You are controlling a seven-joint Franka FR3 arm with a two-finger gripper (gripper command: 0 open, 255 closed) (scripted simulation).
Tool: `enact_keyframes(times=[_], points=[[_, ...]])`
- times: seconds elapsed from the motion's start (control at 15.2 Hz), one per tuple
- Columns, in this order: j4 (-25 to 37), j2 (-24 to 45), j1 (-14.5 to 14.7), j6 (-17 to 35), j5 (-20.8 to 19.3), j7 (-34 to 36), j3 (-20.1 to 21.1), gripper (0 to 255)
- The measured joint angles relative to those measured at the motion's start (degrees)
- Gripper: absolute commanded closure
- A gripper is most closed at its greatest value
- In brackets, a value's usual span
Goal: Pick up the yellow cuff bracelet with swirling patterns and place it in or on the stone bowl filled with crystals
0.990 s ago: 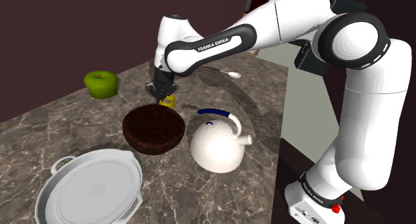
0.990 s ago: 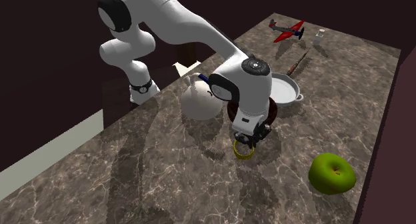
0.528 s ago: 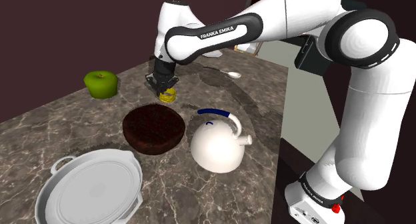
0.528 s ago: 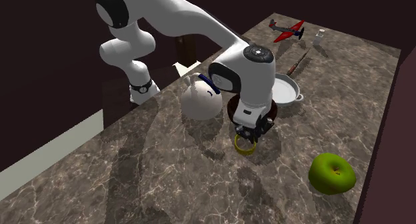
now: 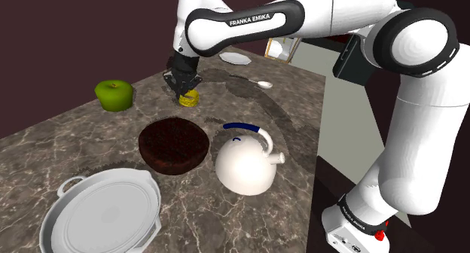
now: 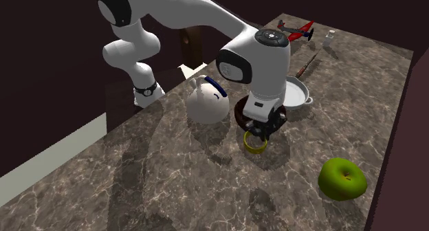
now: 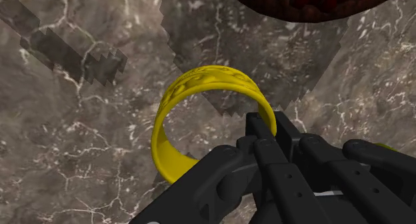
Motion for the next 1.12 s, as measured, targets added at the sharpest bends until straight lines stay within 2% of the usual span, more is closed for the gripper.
enact_keyframes(times=[0.79, 1.12], points=[[6.69, -1.68, 0.07, -8.27, 0.74, -0.36, 0.39, 255], [2.69, -4.97, 2.46, -7.46, 0.76, 3.80, 1.83, 255]])
